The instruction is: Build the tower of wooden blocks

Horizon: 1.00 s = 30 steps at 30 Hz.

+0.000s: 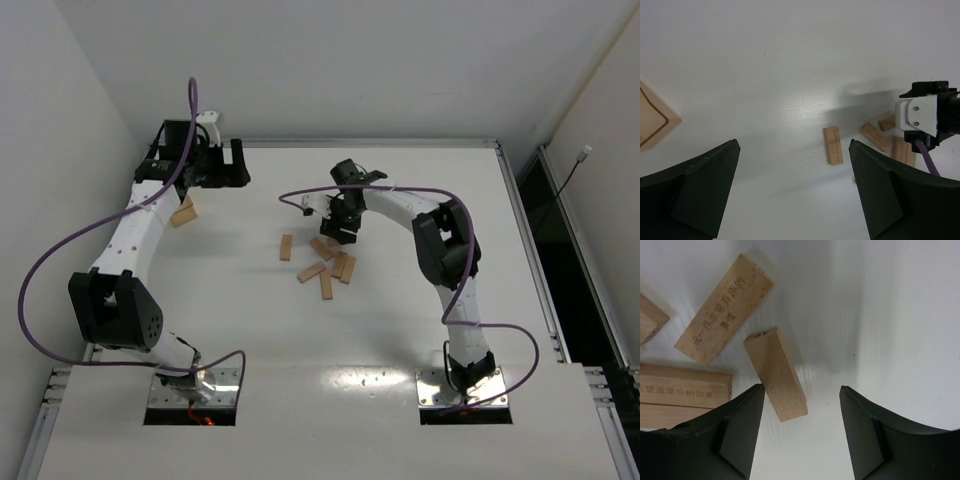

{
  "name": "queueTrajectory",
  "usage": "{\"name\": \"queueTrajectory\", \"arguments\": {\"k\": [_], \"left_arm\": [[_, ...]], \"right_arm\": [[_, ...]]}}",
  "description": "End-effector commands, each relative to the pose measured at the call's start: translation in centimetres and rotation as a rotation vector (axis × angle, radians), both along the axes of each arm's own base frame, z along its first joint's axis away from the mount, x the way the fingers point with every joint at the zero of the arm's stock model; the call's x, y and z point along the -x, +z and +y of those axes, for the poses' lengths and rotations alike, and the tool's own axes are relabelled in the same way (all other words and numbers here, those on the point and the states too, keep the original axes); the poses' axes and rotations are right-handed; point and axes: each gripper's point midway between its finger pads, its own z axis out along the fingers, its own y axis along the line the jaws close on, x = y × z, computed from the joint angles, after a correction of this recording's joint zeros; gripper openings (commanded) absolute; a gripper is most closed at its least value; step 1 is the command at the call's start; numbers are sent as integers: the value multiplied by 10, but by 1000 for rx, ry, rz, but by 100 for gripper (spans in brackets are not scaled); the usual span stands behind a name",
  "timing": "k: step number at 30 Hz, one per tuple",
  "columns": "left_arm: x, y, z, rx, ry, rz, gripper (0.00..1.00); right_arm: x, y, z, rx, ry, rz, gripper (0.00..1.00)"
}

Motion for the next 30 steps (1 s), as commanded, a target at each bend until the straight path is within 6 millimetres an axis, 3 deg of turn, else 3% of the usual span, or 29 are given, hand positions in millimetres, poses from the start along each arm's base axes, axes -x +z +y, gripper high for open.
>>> {"name": "queueTrajectory", "arguments": {"k": [1,11,16,23,25,30], "left_arm": [[-7,15,5,18,12,-48,90],[-16,15,14,18,32,-46,90],[-17,19,13,25,37,-53,90],[-18,21,12,31,30,-53,90],[-18,21,12,31,30,-53,90],[-18,21,12,31,30,-53,90]], "right_arm": [[-2,4,14,11,64,-27,59],[32,-12,16,84,156,38,42],[46,-23,9,115,170,106,23],[56,-32,5,148,159,152,2],[61,-32,6,139,130,179,1],[96,-21,12,98,133,225,0]]}}
